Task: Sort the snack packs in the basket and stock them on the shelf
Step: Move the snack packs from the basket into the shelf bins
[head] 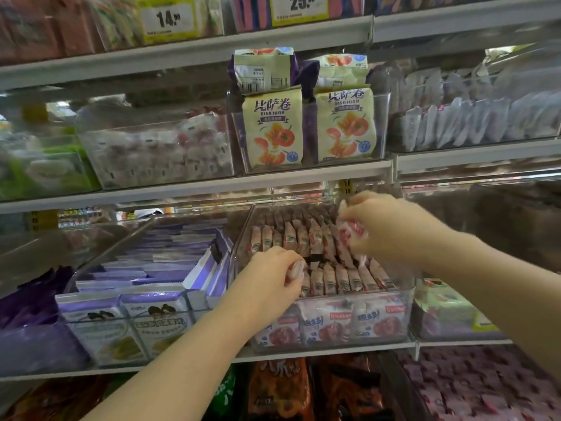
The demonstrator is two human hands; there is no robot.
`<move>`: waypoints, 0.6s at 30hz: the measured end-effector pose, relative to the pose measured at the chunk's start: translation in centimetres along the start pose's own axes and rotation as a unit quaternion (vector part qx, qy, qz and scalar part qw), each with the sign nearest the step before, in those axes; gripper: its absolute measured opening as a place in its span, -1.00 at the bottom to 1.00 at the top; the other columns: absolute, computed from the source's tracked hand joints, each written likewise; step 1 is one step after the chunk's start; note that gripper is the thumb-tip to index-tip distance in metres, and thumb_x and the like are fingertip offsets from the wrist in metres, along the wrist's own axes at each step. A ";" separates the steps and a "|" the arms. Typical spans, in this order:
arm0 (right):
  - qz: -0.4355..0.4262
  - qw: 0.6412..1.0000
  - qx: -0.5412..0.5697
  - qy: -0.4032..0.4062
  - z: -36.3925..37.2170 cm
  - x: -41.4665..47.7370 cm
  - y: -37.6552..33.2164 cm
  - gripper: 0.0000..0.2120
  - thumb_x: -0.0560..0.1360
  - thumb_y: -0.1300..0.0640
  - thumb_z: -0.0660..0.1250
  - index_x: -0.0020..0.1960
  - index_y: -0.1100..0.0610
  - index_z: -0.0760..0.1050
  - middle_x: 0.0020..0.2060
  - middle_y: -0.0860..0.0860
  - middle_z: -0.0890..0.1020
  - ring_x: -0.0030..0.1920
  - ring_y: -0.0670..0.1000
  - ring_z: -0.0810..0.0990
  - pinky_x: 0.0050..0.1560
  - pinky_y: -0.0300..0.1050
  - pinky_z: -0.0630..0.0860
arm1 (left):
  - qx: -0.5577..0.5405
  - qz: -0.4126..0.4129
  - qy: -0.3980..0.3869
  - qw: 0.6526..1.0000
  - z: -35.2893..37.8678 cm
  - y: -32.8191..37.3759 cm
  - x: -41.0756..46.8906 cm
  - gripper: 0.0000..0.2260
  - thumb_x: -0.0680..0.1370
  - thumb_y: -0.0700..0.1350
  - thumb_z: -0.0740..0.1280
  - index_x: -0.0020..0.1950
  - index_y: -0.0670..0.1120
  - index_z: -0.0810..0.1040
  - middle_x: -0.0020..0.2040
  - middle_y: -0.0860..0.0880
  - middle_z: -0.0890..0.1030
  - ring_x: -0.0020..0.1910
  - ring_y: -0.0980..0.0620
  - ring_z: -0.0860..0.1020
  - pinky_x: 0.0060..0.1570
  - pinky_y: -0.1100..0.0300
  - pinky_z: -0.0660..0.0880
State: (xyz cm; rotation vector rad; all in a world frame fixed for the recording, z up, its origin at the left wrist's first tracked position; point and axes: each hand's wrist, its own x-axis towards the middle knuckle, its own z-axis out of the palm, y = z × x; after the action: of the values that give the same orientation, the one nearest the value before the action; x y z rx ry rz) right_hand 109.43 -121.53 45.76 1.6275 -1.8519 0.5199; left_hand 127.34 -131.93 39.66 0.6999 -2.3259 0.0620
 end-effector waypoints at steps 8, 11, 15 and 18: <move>-0.022 0.951 -0.301 -0.069 4.0 3.0 1.7 -0.65 0.53 0.09 0.26 0.31 0.03 0.45 0.32 0.08 0.46 0.29 0.12 0.41 0.20 0.02 0.32 | -0.023 -0.002 0.012 1.000 0.6 -0.4 -0.7 -0.77 0.60 -0.03 0.25 0.26 0.11 0.48 0.14 0.15 0.45 0.17 0.11 0.39 0.09 0.23 0.44; -0.009 0.946 -0.287 -0.151 5.0 3.8 2.4 -0.55 0.54 0.04 0.25 0.42 0.01 0.33 0.46 0.10 0.30 0.46 0.14 0.21 0.37 0.12 0.19 | -0.030 -0.005 0.013 0.999 0.4 -0.8 -0.9 -0.78 0.60 -0.02 0.26 0.25 0.12 0.48 0.13 0.17 0.44 0.15 0.14 0.38 0.06 0.26 0.41; -0.002 0.931 -0.288 -0.225 4.3 3.9 2.9 -0.38 0.51 0.04 0.32 0.50 0.06 0.19 0.46 0.10 0.29 0.46 0.16 0.16 0.39 0.15 0.17 | -0.036 0.002 0.016 0.999 0.4 -1.1 -1.1 -0.77 0.59 -0.02 0.27 0.24 0.13 0.48 0.19 0.18 0.44 0.19 0.15 0.38 0.08 0.30 0.38; -0.028 0.913 -0.334 -0.231 4.3 4.0 2.9 -0.45 0.49 0.10 0.37 0.44 0.08 0.29 0.32 0.06 0.46 0.38 0.13 0.27 0.29 0.03 0.28 | -0.039 0.004 0.018 0.999 0.5 -1.2 -1.2 -0.78 0.59 -0.02 0.27 0.23 0.13 0.48 0.20 0.19 0.44 0.19 0.15 0.38 0.04 0.32 0.35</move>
State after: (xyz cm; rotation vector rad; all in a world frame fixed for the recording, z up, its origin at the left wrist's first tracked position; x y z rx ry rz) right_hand 105.51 -126.85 45.56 1.3713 -1.9843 -0.5363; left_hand 128.35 -132.49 38.32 0.6462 -2.2844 -0.0121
